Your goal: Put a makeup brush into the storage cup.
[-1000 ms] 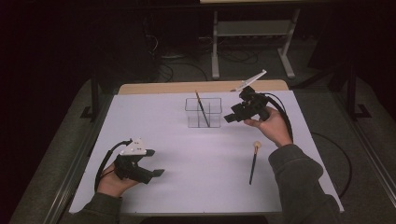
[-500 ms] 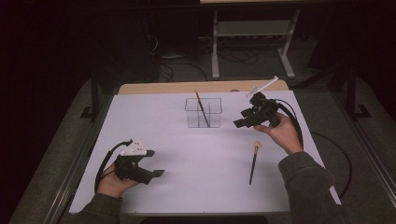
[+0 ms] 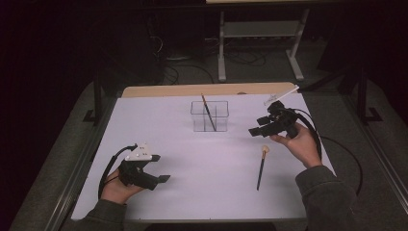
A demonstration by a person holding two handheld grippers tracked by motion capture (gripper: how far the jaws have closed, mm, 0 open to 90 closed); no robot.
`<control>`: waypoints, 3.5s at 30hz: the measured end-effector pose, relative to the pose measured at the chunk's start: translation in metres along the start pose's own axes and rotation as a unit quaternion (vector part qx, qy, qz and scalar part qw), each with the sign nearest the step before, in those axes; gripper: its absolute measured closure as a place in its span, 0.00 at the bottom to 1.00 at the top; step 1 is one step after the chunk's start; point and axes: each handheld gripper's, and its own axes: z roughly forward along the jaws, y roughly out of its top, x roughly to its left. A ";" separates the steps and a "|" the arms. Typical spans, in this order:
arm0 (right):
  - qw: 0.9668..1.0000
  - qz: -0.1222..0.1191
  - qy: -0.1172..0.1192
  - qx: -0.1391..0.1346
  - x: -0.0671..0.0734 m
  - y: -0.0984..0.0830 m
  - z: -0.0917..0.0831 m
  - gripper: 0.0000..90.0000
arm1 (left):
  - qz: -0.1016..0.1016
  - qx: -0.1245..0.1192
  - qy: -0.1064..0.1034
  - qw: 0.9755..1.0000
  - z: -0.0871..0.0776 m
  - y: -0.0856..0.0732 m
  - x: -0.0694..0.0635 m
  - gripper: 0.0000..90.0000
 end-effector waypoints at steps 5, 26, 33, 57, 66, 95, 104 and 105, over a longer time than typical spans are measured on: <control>1.000 0.006 -0.005 0.003 0.000 -0.006 -0.002 0.41 | 0.005 0.005 -0.001 1.000 0.001 0.000 0.001 0.23; 1.000 0.023 -0.009 0.013 0.002 -0.024 0.000 0.39 | 0.001 0.002 0.000 1.000 0.000 -0.002 0.003 0.22; 0.999 0.033 -0.005 0.021 0.004 -0.028 0.003 0.35 | 0.000 0.000 0.001 1.000 -0.001 -0.002 0.002 0.22; 0.998 0.043 -0.020 0.045 0.009 -0.050 0.014 0.38 | 0.002 0.001 0.001 1.000 -0.001 -0.002 0.002 0.22; 0.997 0.054 -0.022 0.053 0.009 -0.058 0.019 0.38 | 0.000 -0.002 0.003 1.000 -0.003 -0.002 0.002 0.22; 0.993 0.063 -0.047 0.088 0.021 -0.070 0.034 0.43 | -0.006 -0.006 0.006 1.000 -0.006 -0.003 0.003 0.22; 0.991 0.073 -0.049 0.096 0.019 -0.076 0.037 0.48 | -0.003 -0.002 0.005 1.000 -0.007 -0.003 0.003 0.22; 0.991 0.075 -0.050 0.098 0.018 -0.077 0.038 0.48 | -0.004 -0.005 0.005 1.000 -0.007 -0.003 0.003 0.22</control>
